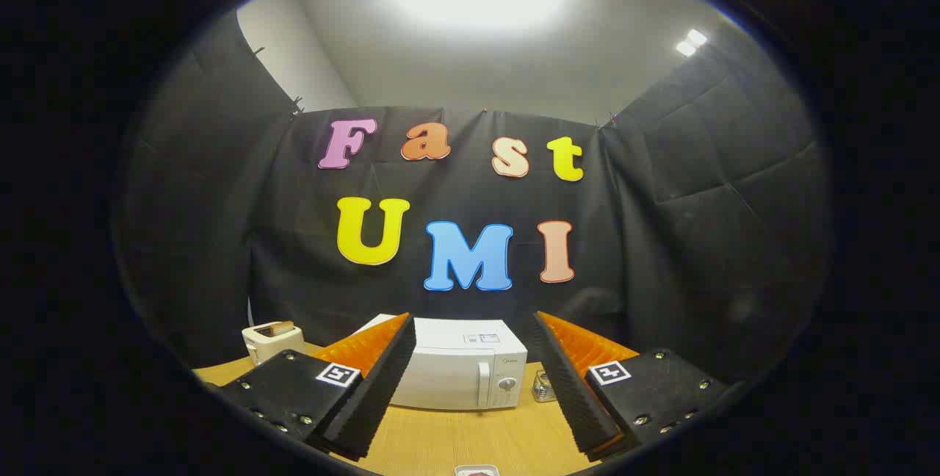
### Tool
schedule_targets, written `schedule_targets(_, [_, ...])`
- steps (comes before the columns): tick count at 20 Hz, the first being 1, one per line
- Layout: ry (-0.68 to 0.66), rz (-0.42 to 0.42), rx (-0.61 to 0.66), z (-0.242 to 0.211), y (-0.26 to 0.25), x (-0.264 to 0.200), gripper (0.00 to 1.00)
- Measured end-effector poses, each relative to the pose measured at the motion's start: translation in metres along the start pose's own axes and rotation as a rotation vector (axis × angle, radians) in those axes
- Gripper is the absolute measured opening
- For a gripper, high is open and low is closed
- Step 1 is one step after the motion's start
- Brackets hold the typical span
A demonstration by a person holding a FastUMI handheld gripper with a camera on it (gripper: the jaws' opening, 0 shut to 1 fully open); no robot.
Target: Open the microwave, put the food inside, and close the microwave door.
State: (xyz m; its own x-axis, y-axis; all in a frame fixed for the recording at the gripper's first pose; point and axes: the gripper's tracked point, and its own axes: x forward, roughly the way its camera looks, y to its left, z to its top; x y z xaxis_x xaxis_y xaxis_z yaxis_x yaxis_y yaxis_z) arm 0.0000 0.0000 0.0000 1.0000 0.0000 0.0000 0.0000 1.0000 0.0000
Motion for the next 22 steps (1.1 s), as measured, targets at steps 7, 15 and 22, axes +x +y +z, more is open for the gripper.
schedule_targets(7, [0.030,-0.026,0.036,-0.008,-0.009,-0.008,0.98])
schedule_targets(15, [0.042,-0.003,0.025,-0.014,-0.003,-0.020,0.98])
schedule_targets(22, [0.042,-0.017,0.013,-0.016,-0.010,-0.027,0.98])
